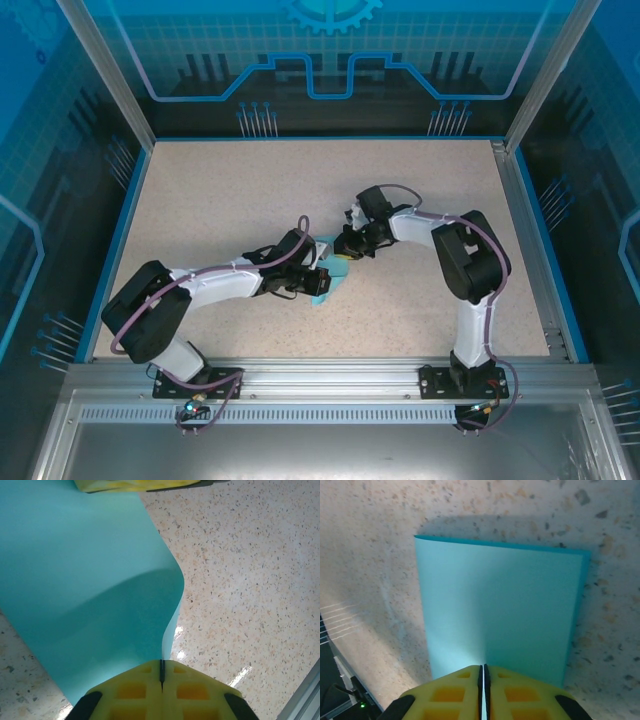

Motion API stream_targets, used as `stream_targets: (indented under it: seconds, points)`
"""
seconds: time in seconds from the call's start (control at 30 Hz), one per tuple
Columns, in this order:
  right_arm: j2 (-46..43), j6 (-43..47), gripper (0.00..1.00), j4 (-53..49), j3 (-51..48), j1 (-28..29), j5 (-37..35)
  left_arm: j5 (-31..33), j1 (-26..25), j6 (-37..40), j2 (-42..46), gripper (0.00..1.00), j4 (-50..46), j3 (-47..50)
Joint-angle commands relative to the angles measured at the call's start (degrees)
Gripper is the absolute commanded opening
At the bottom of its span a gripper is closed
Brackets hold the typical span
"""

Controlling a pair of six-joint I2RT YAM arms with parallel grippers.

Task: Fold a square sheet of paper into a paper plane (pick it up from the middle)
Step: Third fold the triangle at the center of the table.

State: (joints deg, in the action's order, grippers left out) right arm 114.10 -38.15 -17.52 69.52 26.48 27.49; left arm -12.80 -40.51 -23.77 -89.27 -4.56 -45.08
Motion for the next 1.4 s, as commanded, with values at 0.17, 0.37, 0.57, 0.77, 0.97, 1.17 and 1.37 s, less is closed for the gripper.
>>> stream_targets:
  seconds: [0.17,0.37,0.57,0.77,0.97,1.17,1.37]
  points:
    - [4.3,4.4,0.13,-5.8,2.7,0.9,-3.9,-2.3,0.7,-0.7,-0.2,0.0,-0.3,-0.4]
    - [5.7,6.0,0.12,-7.9,3.4,1.1,-5.8,-2.4,1.7,-1.0,-1.4,0.0,-2.2,-1.5]
    - [6.1,6.8,0.12,-8.6,3.7,1.2,-6.2,-2.3,3.9,-1.3,-2.4,0.0,-3.7,-2.7]
    - [6.2,6.9,0.12,-8.7,3.8,1.3,-6.0,-2.5,5.4,-0.1,-4.7,0.0,-5.1,-4.9]
    - [6.0,7.0,0.12,-9.4,4.2,1.3,-6.3,-1.8,6.3,0.6,-6.4,0.0,-7.3,-6.3]
    - [5.7,7.0,0.13,-9.8,4.4,1.3,-6.5,-1.0,6.4,0.5,-7.5,0.0,-8.4,-6.9]
    - [5.5,7.1,0.13,-10.2,4.5,1.3,-6.7,0.7,6.5,0.3,-7.3,0.0,-8.4,-6.8]
